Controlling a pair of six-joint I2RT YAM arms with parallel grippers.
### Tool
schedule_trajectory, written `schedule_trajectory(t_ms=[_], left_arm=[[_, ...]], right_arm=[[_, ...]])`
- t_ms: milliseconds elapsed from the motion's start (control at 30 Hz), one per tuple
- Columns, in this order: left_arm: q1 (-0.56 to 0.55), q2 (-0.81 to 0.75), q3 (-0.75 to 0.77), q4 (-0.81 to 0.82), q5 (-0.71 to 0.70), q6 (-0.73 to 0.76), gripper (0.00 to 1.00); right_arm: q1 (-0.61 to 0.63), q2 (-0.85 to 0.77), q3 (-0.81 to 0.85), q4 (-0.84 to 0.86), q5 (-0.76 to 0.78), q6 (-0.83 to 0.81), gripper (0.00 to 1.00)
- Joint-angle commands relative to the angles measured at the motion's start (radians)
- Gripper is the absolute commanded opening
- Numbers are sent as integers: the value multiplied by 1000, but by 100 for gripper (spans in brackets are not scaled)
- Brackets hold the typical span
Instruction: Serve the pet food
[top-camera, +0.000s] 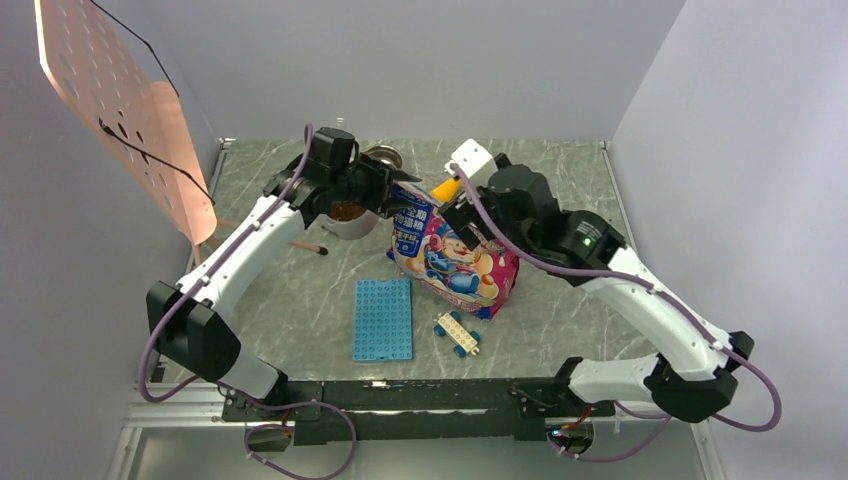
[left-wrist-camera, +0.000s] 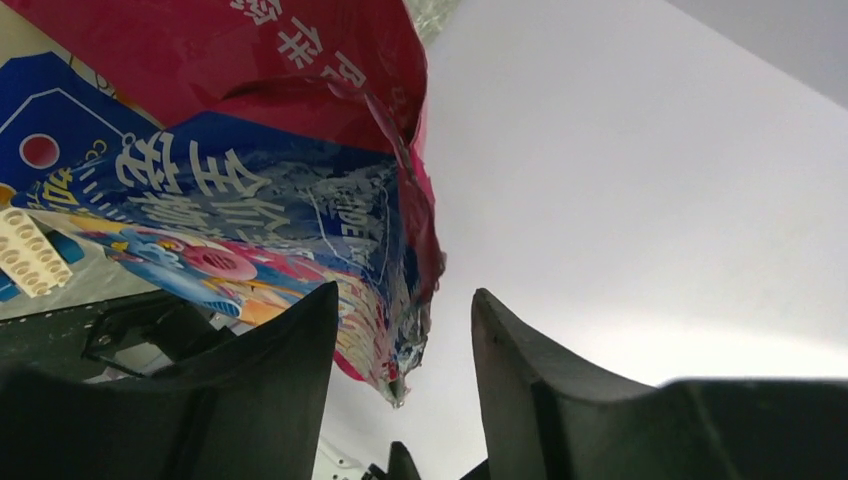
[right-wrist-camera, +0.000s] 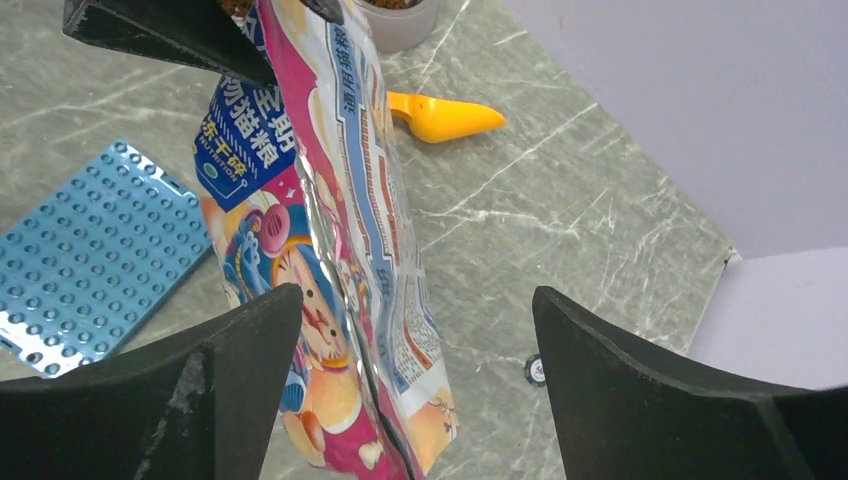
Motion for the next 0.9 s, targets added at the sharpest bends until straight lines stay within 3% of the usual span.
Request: schedule_trajectory(t_ms=[0,133,467,633,767,867], left_arm=[[2,-55,45,-30,29,28,58],[-11,-84,28,-66,34,54,60],[-124,-94,-53,85,81,23,59],[-169,-59,-44,109,79,28,55],[-197,-14,-24,151,72,6,45],[-203,4,-13,151,58,4,45]], right_arm=[[-2,-87,53,-80,3,104,94],[-2,-156,23,-99,-12,171,99],[-2,-204,-64,-137,12,260,97],[-2,-188,-56,-143,-3,242,94],[-2,-179,-49,-145,-6,233,92],[-2,-183,-55,-133,0,230,92]])
